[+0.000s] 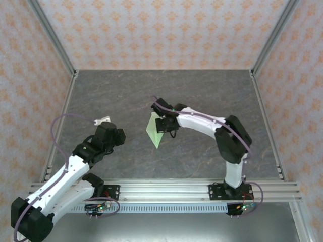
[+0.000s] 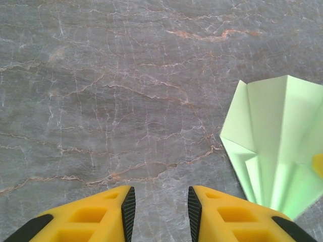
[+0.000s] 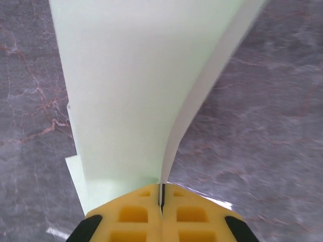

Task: Fold a paper plane with a square sheet of paper (fold left side to right side)
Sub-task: Turn over the paper plane at the center of the table.

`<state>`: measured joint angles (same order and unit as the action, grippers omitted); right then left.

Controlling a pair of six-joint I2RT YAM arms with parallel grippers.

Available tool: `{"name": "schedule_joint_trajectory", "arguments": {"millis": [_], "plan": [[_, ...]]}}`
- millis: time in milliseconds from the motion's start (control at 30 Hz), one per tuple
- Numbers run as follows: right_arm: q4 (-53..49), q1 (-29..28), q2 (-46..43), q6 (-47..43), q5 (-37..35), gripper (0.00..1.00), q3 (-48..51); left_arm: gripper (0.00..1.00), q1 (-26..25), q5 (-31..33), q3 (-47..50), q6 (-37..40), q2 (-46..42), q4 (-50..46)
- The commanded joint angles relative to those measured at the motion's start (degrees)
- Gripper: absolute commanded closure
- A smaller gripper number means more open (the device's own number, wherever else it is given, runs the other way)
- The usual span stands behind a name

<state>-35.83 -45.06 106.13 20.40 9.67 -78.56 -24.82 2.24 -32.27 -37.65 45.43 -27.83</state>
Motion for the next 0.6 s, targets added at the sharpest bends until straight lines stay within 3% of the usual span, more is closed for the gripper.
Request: {"name": "schedule_joint_trajectory", "arguments": {"millis": [0, 100, 233, 300, 367, 467, 567], "plan": [[2.87, 5.31, -5.91, -6.20, 7.34, 0.95, 5.68, 0.65, -0.32, 0.06, -1.19, -0.14, 0.74, 1.14], [5.33, 11.08, -7.85, -11.32, 14.31, 0.95, 11.47, 0.65, -0.32, -1.11, -1.55, -0.06, 1.86, 2.56], [4.22, 17.86, -6.76, -15.11, 15.77, 0.88, 14.12, 0.65, -0.32, -1.89, -2.39, -0.06, 3.55, 3.67], [1.66, 19.65, -7.23, -15.51, 10.13, 0.81, 13.40, 0.65, -0.32, -2.06, -3.00, 0.02, 4.20, 3.75], [-3.47, 19.74, -7.32, -15.61, 0.81, 0.67, 10.64, 0.65, -0.32, -2.15, -3.47, 0.16, 4.66, 3.90], [-11.52, 19.46, -6.62, -15.37, -8.52, 0.63, 5.51, 0.62, -0.32, -2.17, -4.24, 0.54, 5.47, 4.41], [-14.48, 17.24, -8.20, -14.92, -10.41, 0.63, 3.79, 0.59, -0.32, -2.76, -5.31, 1.25, 6.55, 4.97]]}}
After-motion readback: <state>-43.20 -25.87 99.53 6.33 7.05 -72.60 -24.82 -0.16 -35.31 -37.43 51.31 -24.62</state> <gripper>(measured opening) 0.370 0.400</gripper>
